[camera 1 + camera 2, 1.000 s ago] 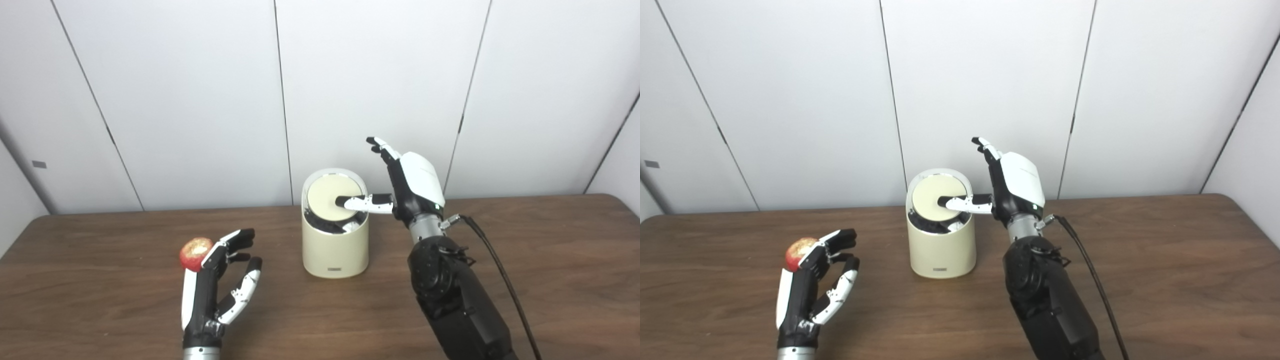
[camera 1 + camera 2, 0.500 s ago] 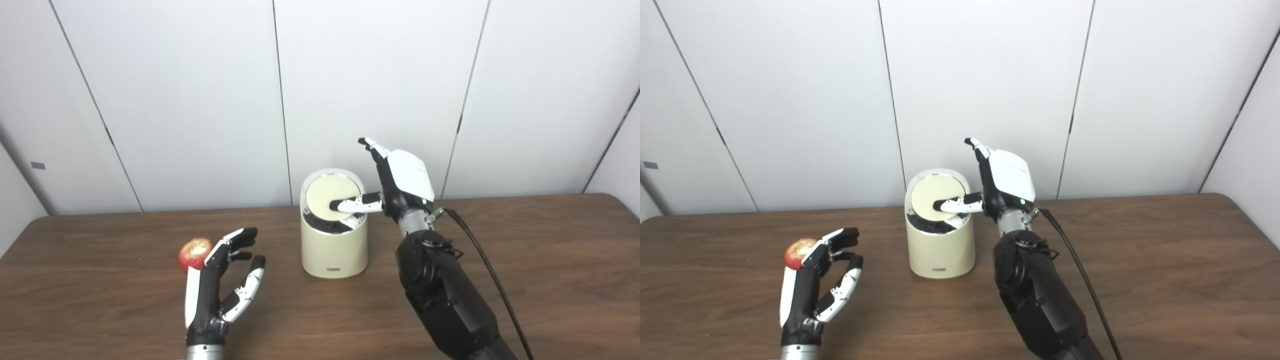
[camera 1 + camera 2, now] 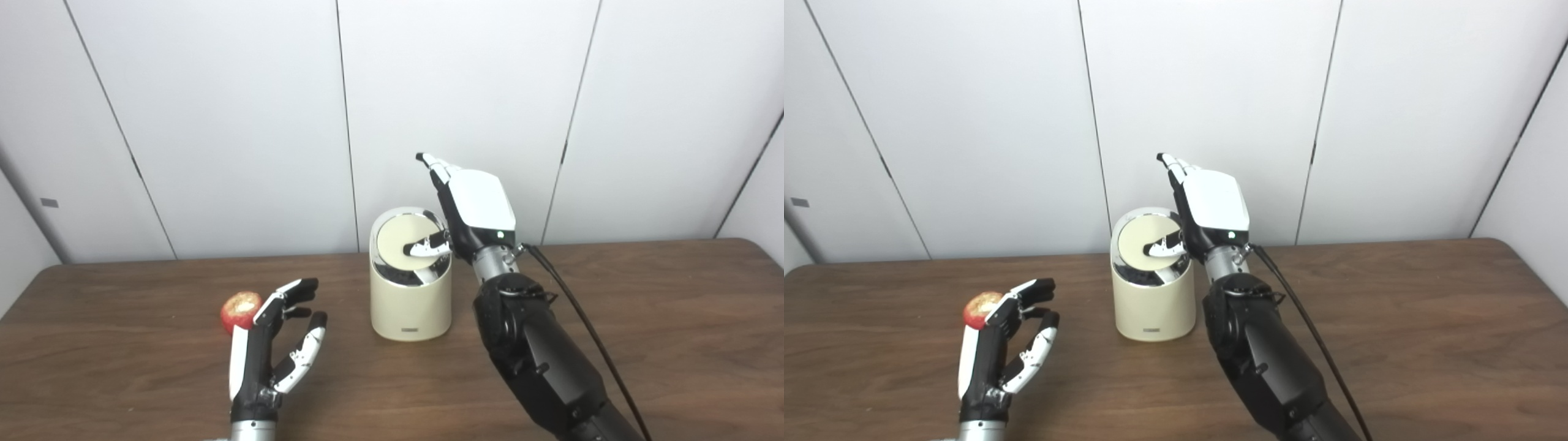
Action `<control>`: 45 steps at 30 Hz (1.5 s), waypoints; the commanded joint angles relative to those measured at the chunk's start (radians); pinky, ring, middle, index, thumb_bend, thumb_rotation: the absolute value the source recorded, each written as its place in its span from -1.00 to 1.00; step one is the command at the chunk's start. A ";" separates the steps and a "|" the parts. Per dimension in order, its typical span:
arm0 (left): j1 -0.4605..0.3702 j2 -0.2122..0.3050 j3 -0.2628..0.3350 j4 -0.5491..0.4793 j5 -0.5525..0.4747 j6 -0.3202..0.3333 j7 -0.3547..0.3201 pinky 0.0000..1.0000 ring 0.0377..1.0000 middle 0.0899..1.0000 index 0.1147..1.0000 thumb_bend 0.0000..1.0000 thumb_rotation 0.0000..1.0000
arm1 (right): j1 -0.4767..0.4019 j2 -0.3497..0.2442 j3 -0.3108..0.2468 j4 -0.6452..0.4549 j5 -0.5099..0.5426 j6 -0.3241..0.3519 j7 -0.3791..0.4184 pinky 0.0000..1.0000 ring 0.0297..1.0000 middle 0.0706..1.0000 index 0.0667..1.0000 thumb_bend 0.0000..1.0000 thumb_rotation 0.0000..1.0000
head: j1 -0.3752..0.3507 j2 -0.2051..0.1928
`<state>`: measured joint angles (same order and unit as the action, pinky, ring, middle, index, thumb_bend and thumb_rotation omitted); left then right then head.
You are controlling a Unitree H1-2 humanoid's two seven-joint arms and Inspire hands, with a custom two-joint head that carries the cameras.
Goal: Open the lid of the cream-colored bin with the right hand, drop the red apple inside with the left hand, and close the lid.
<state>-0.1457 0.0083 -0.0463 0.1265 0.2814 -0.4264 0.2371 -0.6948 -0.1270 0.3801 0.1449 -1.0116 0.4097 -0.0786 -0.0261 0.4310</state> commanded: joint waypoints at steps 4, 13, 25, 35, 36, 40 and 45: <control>0.013 -0.006 -0.007 0.028 0.008 -0.038 0.006 0.30 0.45 0.46 0.41 -0.11 -0.17 | 0.004 -0.020 -0.035 0.004 0.015 0.026 0.031 0.66 0.71 0.76 0.81 0.83 -0.57 | -0.004 -0.002; 0.005 -0.004 -0.004 0.045 0.004 -0.036 0.005 0.31 0.46 0.46 0.42 -0.12 -0.19 | 0.018 0.000 -0.071 -0.025 0.101 -0.001 0.014 0.64 0.69 0.74 0.77 0.64 -0.10 | -0.007 -0.010; -0.007 0.026 -0.042 0.066 0.008 -0.043 0.035 0.26 0.42 0.43 0.39 -0.17 -0.14 | 0.030 -0.026 -0.058 -0.028 0.119 -0.034 -0.003 0.64 0.69 0.73 0.76 0.64 1.00 | -0.011 -0.022; -0.011 0.044 -0.059 0.081 0.015 -0.043 0.056 0.24 0.42 0.43 0.39 -0.16 -0.05 | 0.067 -0.027 -0.089 -0.045 0.175 -0.093 -0.044 0.67 0.73 0.76 0.81 0.95 1.00 | -0.013 -0.026; -0.011 0.044 -0.059 0.081 0.016 -0.043 0.057 0.25 0.42 0.42 0.39 -0.16 -0.04 | 0.070 -0.027 -0.093 -0.046 0.180 -0.096 -0.045 0.68 0.74 0.77 0.83 0.98 1.00 | -0.013 -0.026; -0.012 0.048 -0.062 0.085 0.006 -0.042 0.056 0.24 0.41 0.42 0.39 -0.16 -0.05 | 0.091 -0.021 -0.117 -0.062 0.211 -0.134 -0.085 0.70 0.78 0.78 0.87 1.00 1.00 | -0.012 -0.033; -0.013 0.051 -0.061 0.087 0.007 -0.043 0.052 0.23 0.41 0.42 0.39 -0.17 -0.07 | 0.135 -0.015 -0.141 -0.097 0.236 -0.207 -0.160 0.62 0.79 0.76 0.93 1.00 1.00 | -0.013 -0.036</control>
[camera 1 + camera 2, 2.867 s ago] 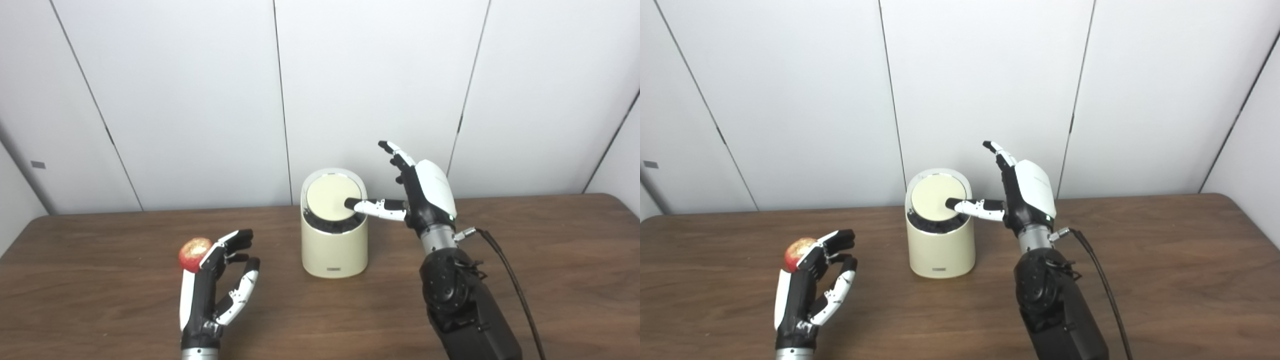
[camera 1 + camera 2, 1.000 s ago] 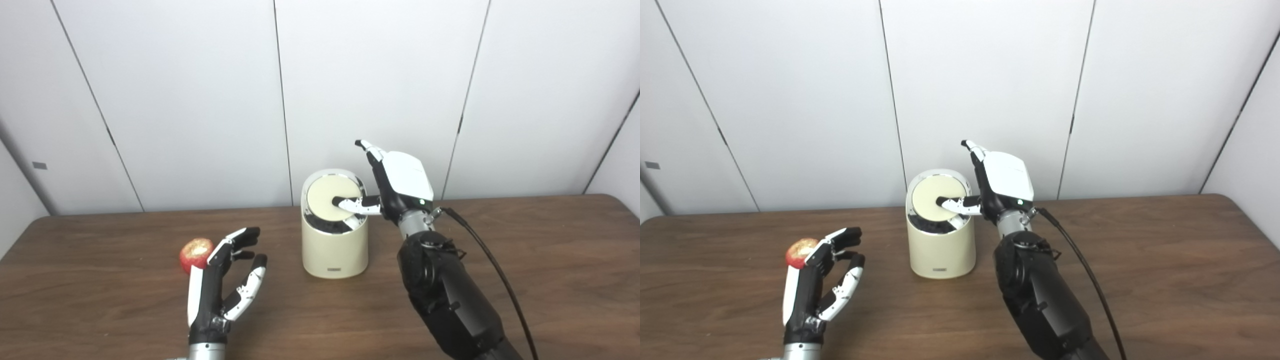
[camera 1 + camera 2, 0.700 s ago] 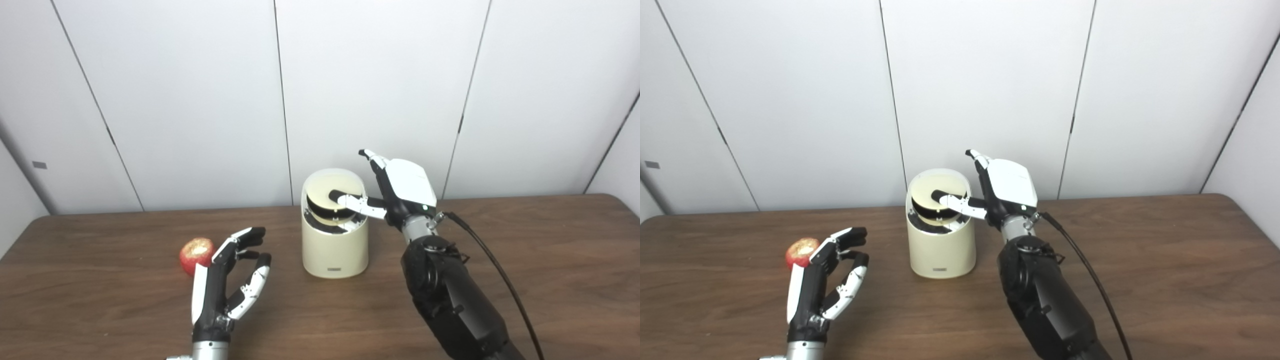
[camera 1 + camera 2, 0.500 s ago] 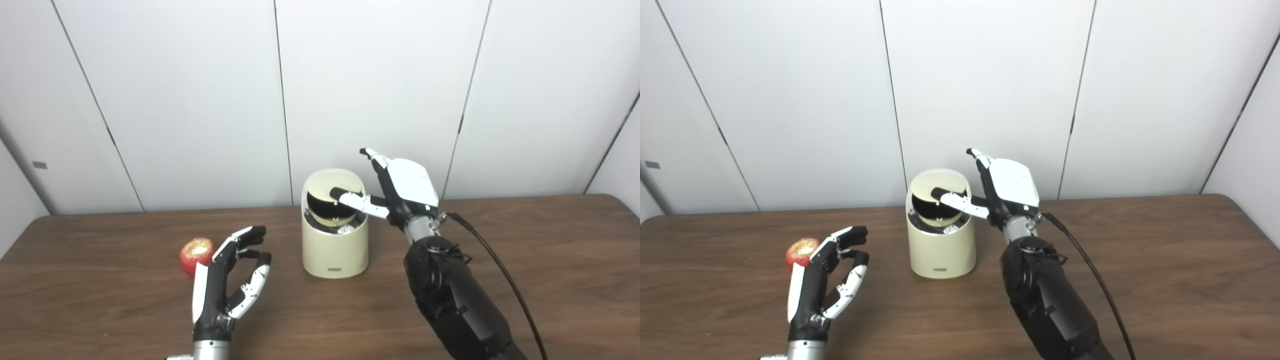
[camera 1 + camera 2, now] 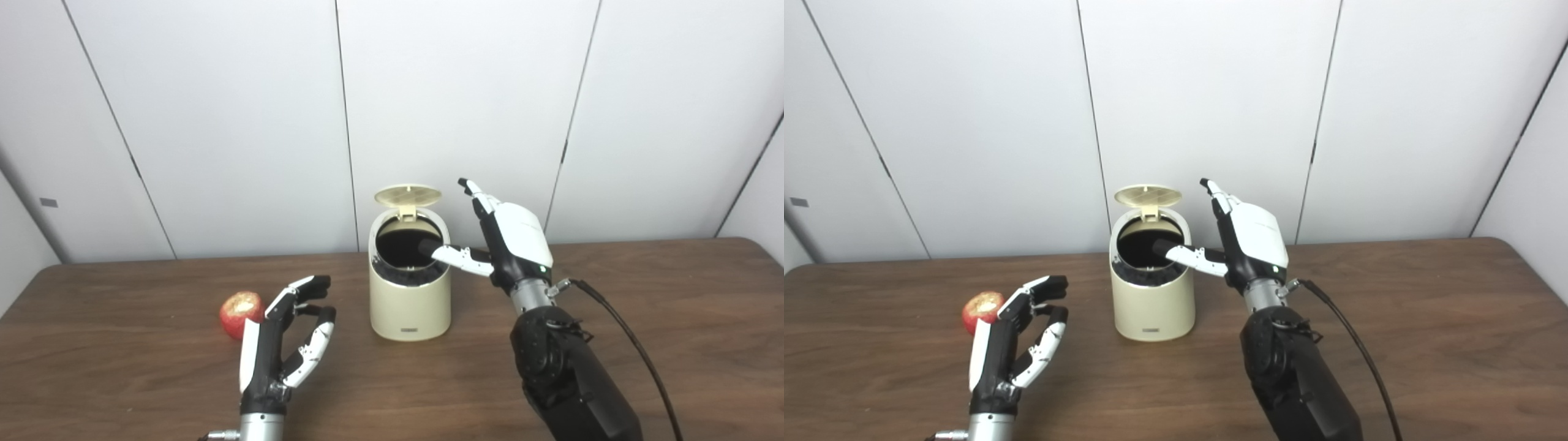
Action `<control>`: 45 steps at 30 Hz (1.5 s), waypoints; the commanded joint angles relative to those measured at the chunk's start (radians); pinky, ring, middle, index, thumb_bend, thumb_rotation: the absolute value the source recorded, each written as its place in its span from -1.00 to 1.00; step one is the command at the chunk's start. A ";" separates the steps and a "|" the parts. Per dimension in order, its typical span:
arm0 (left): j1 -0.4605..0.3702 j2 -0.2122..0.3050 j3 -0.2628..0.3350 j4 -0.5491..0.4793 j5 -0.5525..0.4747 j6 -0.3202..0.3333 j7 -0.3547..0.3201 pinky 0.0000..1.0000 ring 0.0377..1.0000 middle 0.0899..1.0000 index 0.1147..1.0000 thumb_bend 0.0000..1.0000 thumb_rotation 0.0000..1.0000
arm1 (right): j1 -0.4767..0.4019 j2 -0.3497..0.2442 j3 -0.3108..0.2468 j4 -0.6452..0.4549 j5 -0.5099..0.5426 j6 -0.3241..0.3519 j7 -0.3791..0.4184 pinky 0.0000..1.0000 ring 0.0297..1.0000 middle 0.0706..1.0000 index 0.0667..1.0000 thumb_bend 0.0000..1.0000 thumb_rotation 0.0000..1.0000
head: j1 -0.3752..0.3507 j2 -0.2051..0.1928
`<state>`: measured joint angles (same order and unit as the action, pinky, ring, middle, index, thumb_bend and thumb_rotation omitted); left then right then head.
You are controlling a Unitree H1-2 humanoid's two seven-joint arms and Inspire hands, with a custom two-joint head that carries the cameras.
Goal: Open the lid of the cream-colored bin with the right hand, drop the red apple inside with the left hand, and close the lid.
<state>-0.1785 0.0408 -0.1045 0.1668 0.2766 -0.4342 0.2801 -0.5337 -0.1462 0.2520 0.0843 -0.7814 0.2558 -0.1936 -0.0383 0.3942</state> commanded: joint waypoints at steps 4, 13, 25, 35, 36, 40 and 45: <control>0.019 0.029 -0.012 0.049 0.011 -0.035 0.018 0.24 0.42 0.43 0.40 -0.13 -0.16 | 0.020 0.011 -0.028 -0.075 0.013 -0.094 -0.094 0.49 0.75 0.81 0.94 1.00 1.00 | -0.004 -0.002; 0.019 0.045 -0.014 0.055 0.013 -0.035 0.026 0.26 0.43 0.43 0.40 -0.12 -0.16 | 0.174 0.020 -0.061 -0.188 0.019 -0.185 -0.176 0.44 0.70 0.79 0.88 0.96 1.00 | 0.002 -0.002; 0.009 0.042 0.058 0.008 0.101 -0.016 0.091 0.31 0.46 0.44 0.41 0.17 -0.62 | 0.317 -0.007 -0.103 0.071 0.062 -0.662 -0.505 0.07 0.29 0.37 0.37 -0.38 -0.48 | 0.016 -0.020; -0.034 0.094 0.188 -0.046 0.262 0.102 0.183 0.85 0.86 0.79 0.73 0.60 -0.50 | 0.392 0.015 -0.096 0.136 0.033 -0.694 -0.570 0.08 0.27 0.34 0.31 -0.44 -0.21 | 0.033 -0.035; -0.043 0.103 0.196 -0.037 0.263 0.108 0.186 0.86 0.86 0.79 0.72 0.63 -0.48 | 0.394 0.015 -0.094 0.141 0.026 -0.691 -0.575 0.10 0.28 0.34 0.30 -0.45 -0.24 | 0.033 -0.035; -0.077 0.132 0.223 -0.012 0.234 0.159 0.166 0.95 0.91 0.82 0.74 0.68 -0.42 | 0.402 0.017 -0.091 0.153 0.027 -0.696 -0.578 0.09 0.27 0.33 0.30 -0.46 -0.29 | 0.040 -0.035; -0.121 0.138 0.242 0.040 0.166 0.266 0.121 0.99 0.99 0.90 0.78 0.82 -0.30 | 0.411 0.017 -0.087 0.166 0.034 -0.704 -0.573 0.11 0.30 0.33 0.30 -0.47 -0.52 | 0.056 -0.041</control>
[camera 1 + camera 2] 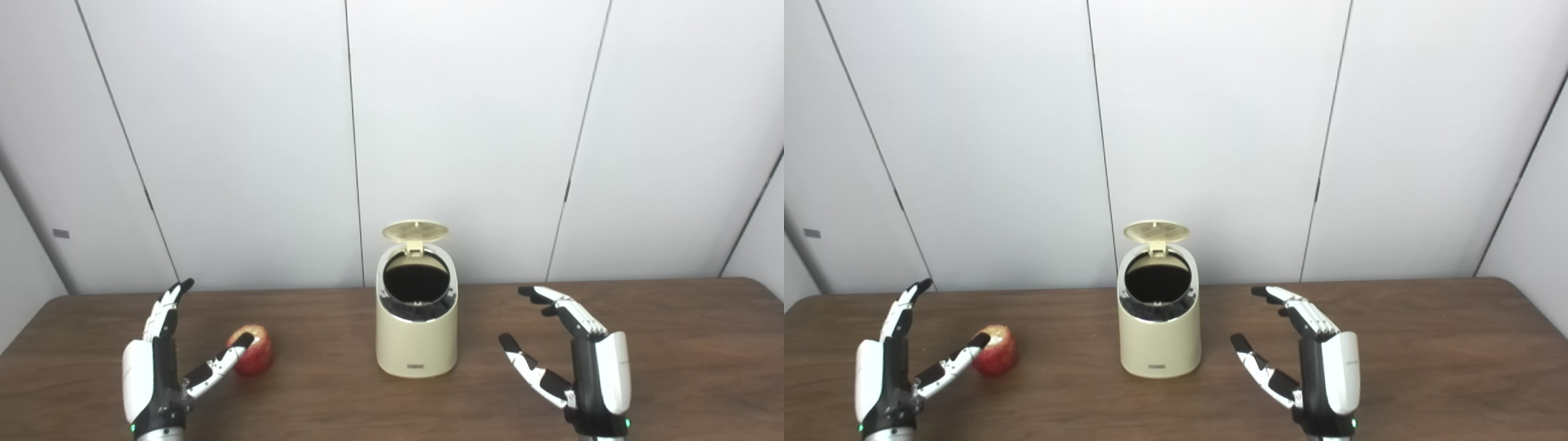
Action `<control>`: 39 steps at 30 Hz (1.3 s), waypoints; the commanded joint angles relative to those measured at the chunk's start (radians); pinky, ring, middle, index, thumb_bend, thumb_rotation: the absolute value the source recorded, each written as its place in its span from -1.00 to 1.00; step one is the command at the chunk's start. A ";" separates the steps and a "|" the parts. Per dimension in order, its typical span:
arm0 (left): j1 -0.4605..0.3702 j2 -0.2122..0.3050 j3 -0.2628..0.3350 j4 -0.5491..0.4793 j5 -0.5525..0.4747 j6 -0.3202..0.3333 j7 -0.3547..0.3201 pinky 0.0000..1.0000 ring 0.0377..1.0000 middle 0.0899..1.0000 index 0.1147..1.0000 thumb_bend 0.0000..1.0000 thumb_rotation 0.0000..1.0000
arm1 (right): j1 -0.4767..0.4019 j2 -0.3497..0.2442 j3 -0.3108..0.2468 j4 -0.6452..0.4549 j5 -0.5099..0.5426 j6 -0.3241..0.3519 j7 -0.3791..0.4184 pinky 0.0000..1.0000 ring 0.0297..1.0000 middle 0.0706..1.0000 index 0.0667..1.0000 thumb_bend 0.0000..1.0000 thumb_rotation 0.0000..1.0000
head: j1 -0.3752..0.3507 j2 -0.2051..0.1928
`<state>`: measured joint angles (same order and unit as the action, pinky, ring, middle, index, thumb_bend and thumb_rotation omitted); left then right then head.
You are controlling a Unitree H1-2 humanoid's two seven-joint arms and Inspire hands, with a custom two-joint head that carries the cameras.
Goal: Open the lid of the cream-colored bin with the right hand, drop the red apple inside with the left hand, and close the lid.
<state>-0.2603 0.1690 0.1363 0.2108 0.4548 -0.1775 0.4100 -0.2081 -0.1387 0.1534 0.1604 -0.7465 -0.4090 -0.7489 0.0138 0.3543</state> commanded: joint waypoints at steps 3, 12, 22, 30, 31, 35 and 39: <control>-0.060 0.014 -0.007 0.033 -0.023 0.061 -0.027 1.00 1.00 0.86 0.77 0.92 -0.19 | 0.091 0.006 0.011 0.087 0.000 -0.027 -0.009 0.14 0.32 0.32 0.30 -0.48 -0.50 | 0.024 0.000; -0.084 -0.005 -0.059 0.103 -0.021 0.126 -0.021 0.56 0.70 0.73 0.77 0.98 -0.11 | 0.101 -0.027 0.000 0.084 0.042 -0.046 0.026 0.13 0.32 0.34 0.28 -0.53 -0.80 | 0.104 0.001; -0.083 -0.029 -0.104 0.093 0.010 0.230 -0.016 0.48 0.74 0.83 0.88 1.00 0.01 | 0.096 -0.079 0.007 0.118 0.096 -0.060 0.032 0.09 0.30 0.34 0.29 -0.49 -1.00 | 0.203 0.008; -0.088 -0.043 -0.113 0.088 0.022 0.281 0.002 0.47 0.74 0.87 0.91 1.00 -0.03 | 0.096 -0.101 0.004 0.141 0.113 -0.057 0.028 0.10 0.30 0.35 0.33 -0.49 -1.00 | 0.237 0.011; -0.087 -0.043 -0.114 0.087 0.021 0.283 0.001 0.48 0.74 0.86 0.90 1.00 -0.05 | 0.097 -0.099 -0.001 0.141 0.109 -0.053 0.032 0.11 0.31 0.35 0.32 -0.49 -1.00 | 0.237 0.011; -0.081 -0.041 -0.123 0.076 0.016 0.293 -0.014 0.57 0.79 0.84 0.89 1.00 -0.08 | 0.102 -0.094 -0.012 0.134 0.109 -0.042 0.048 0.12 0.32 0.36 0.32 -0.50 -1.00 | 0.238 0.012; -0.076 -0.035 -0.138 0.081 0.023 0.284 -0.016 0.62 0.80 0.82 0.86 1.00 -0.12 | 0.105 -0.091 -0.019 0.129 0.111 -0.036 0.058 0.11 0.32 0.37 0.33 -0.50 -0.95 | 0.228 0.014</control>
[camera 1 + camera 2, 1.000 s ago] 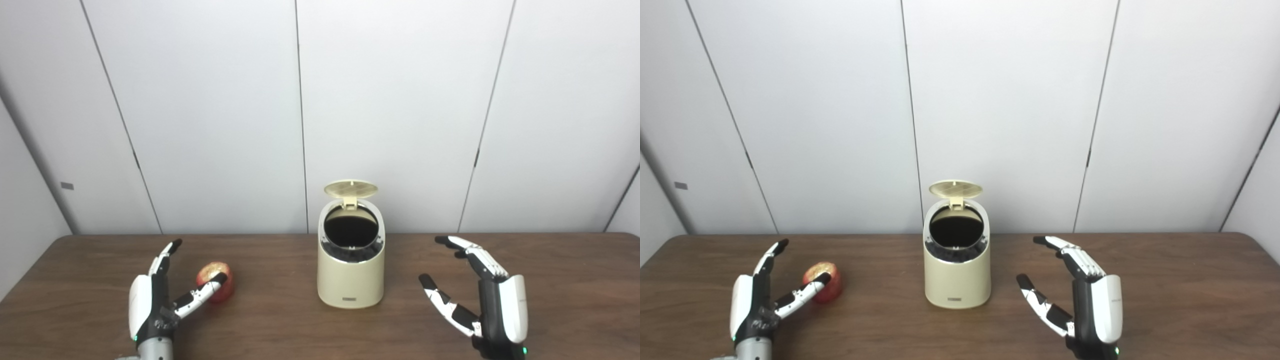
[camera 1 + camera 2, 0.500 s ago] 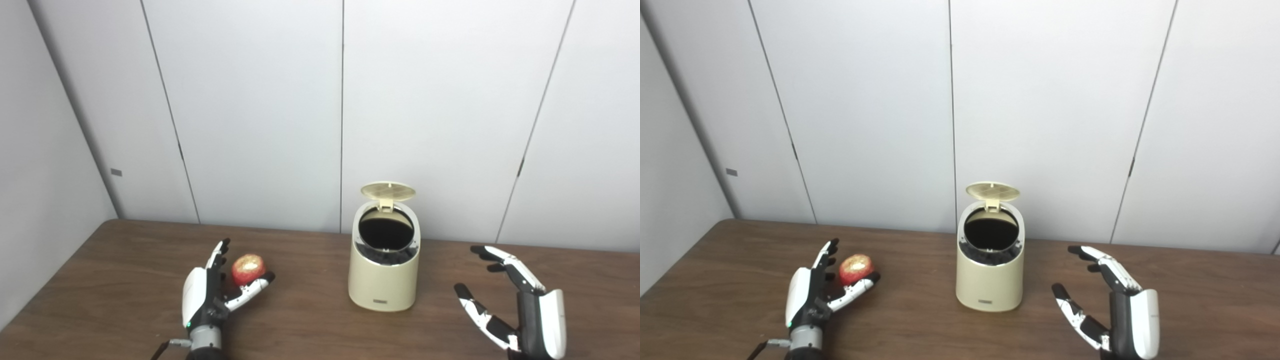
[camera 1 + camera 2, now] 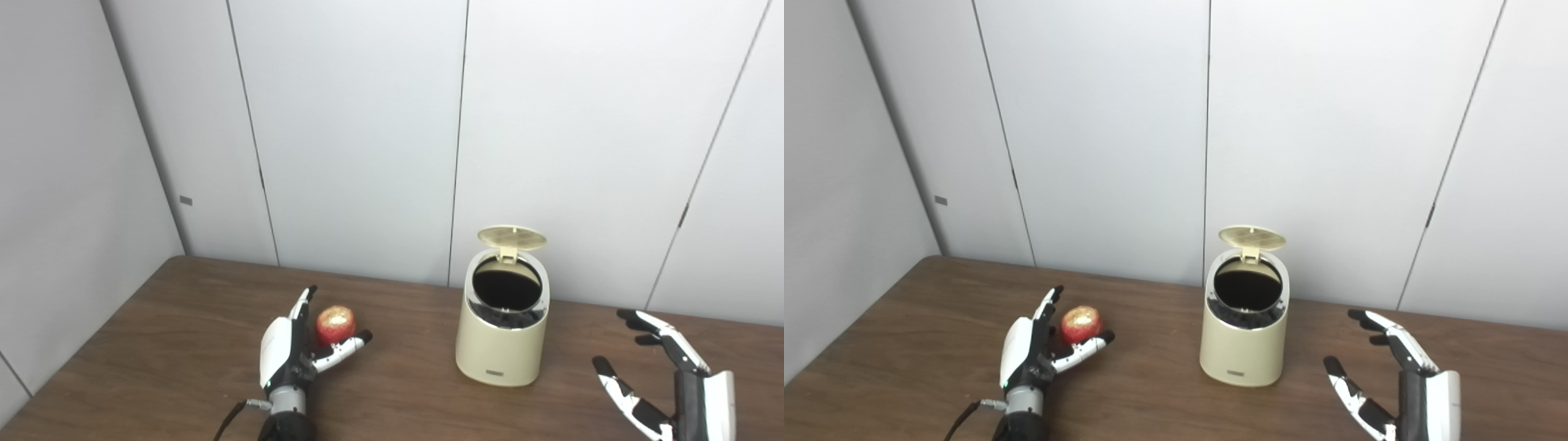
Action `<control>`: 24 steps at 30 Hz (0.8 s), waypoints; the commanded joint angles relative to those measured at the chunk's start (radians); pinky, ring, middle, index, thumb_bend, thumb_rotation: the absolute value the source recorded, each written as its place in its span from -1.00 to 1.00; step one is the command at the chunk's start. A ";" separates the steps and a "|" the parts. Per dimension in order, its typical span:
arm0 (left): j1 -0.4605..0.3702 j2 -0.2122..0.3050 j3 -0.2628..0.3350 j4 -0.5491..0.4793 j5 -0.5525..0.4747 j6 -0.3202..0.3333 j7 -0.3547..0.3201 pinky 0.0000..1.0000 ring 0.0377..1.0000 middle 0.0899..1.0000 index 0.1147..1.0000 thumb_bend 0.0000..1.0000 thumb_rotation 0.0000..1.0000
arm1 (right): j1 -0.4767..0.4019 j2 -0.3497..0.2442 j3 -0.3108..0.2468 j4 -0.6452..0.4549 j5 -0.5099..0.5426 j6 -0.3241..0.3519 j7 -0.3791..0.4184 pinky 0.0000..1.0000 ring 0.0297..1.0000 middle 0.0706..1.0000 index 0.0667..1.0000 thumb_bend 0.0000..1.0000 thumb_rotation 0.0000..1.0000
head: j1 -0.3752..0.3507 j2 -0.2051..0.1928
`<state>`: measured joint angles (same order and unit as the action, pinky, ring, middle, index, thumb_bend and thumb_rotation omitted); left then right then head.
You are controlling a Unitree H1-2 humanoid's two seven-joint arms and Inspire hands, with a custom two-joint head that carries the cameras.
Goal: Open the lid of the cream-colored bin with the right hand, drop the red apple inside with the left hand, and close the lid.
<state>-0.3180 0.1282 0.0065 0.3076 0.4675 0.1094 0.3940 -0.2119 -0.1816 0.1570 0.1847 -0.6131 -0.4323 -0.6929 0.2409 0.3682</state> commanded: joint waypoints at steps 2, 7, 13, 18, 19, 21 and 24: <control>-0.020 0.011 -0.017 -0.005 0.016 -0.011 0.003 0.61 0.77 0.77 0.81 1.00 -0.20 | 0.110 -0.046 -0.028 0.106 -0.023 -0.016 -0.001 0.10 0.32 0.37 0.33 -0.49 -0.99 | 0.000 0.000; -0.026 0.026 -0.038 0.017 0.045 -0.002 0.015 0.41 0.59 0.59 0.59 0.98 -0.55 | 0.117 -0.041 -0.037 0.090 -0.014 -0.011 0.013 0.02 0.26 0.34 0.32 -0.46 -1.00 | 0.000 0.003; -0.026 0.029 -0.048 0.011 0.057 0.036 -0.001 0.39 0.61 0.61 0.51 0.97 -0.58 | 0.116 -0.037 -0.044 0.088 -0.017 -0.010 0.019 0.06 0.28 0.35 0.31 -0.46 -1.00 | 0.000 0.003; -0.029 0.031 -0.053 0.028 0.065 0.020 0.030 0.18 0.34 0.33 0.36 0.84 -0.80 | 0.117 -0.036 -0.049 0.091 -0.009 -0.022 0.024 0.02 0.26 0.34 0.31 -0.45 -1.00 | -0.003 0.002; -0.029 0.028 -0.051 0.032 0.066 0.015 0.044 0.15 0.30 0.30 0.34 0.83 -0.83 | 0.118 -0.035 -0.050 0.089 -0.006 -0.021 0.027 0.01 0.25 0.34 0.31 -0.45 -1.00 | -0.002 0.003; -0.031 0.022 -0.045 0.040 0.065 0.002 0.072 0.01 0.14 0.14 0.15 0.73 -0.95 | 0.122 -0.031 -0.053 0.081 0.002 -0.013 0.035 0.00 0.24 0.33 0.32 -0.44 -1.00 | -0.004 0.005; -0.033 0.018 -0.041 0.069 0.076 -0.044 0.139 -0.07 0.00 -0.08 -0.09 0.22 -1.00 | 0.128 -0.029 -0.054 0.072 0.000 -0.009 0.041 0.05 0.27 0.33 0.31 -0.45 -1.00 | -0.005 0.006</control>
<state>-0.3360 0.1498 -0.0333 0.3669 0.5279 0.0827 0.5058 -0.2029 -0.1732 0.1249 0.1770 -0.5936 -0.4319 -0.6563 0.2347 0.3743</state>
